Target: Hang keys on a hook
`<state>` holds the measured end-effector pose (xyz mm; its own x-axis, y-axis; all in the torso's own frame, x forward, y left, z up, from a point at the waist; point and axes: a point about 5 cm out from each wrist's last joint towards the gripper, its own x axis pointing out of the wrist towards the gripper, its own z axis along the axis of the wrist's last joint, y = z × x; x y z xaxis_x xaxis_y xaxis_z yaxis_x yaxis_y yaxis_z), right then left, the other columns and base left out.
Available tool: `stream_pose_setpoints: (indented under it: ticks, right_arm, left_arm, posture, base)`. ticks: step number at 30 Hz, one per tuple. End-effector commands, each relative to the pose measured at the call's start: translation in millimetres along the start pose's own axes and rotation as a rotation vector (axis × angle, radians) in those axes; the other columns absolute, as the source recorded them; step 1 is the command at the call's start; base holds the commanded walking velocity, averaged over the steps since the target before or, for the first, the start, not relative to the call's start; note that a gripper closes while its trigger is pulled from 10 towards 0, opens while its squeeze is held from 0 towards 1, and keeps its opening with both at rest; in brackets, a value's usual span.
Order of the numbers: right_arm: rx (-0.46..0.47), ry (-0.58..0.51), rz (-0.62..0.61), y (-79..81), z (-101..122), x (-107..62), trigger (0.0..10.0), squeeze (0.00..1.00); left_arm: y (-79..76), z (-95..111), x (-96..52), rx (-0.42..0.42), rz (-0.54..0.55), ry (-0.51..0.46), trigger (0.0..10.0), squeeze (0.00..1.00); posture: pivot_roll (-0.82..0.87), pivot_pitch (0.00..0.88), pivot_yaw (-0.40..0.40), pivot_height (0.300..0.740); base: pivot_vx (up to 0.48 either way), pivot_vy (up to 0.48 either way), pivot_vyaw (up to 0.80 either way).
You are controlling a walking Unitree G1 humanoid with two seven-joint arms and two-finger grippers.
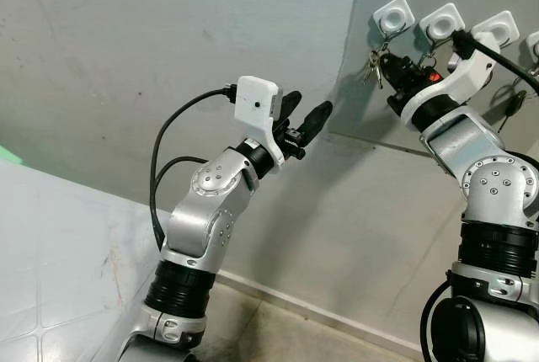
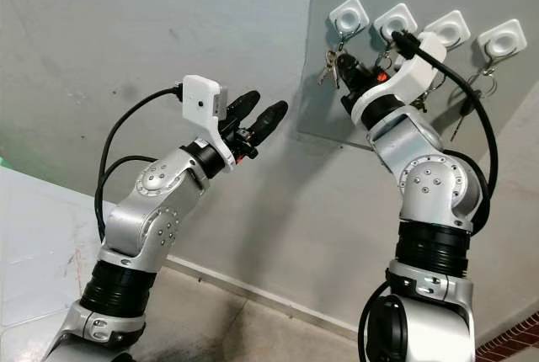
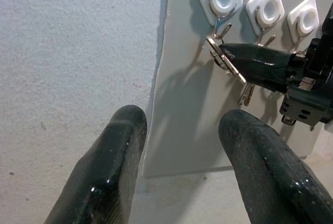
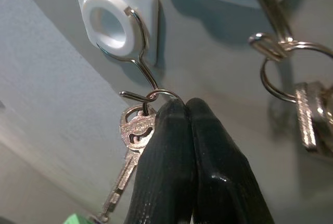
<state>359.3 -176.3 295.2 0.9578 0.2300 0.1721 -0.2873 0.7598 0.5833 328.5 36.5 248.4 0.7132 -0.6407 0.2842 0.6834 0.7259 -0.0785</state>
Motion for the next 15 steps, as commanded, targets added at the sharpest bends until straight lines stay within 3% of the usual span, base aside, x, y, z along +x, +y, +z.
stream_pose_setpoints:
  ticks: [1,11,12,15]
  right_arm:
    - [-0.021,0.027,-0.019,0.5,2,-0.8,10.0,0.00]
    - [-0.104,0.007,0.053,4.8,5,-10.5,10.0,0.00]
    - [-0.096,0.001,0.078,4.7,0,-14.3,10.0,1.00]
    - [-0.180,-0.043,0.129,5.4,-9,-23.0,10.0,1.00]
  left_arm:
    - [-1.6,2,-1.3,0.001,-0.002,-0.006,10.0,0.00]
    - [-4.2,0,-1.7,-0.012,-0.002,-0.005,10.0,0.00]
    - [-3.5,0,-2.0,-0.011,0.003,-0.005,10.0,0.00]
    - [-1.0,-1,-3.0,-0.011,0.020,-0.002,10.0,0.00]
  posture:
    - [-0.09,0.051,-0.017,0.740]
    - [-0.09,0.048,-0.023,0.740]
    - [-0.08,0.047,-0.023,0.740]
    - [-0.08,0.045,-0.021,0.740]
  base:
    - [0.000,0.000,0.00]
    - [0.000,0.000,0.00]
    - [0.000,0.000,0.00]
    - [0.000,0.000,0.00]
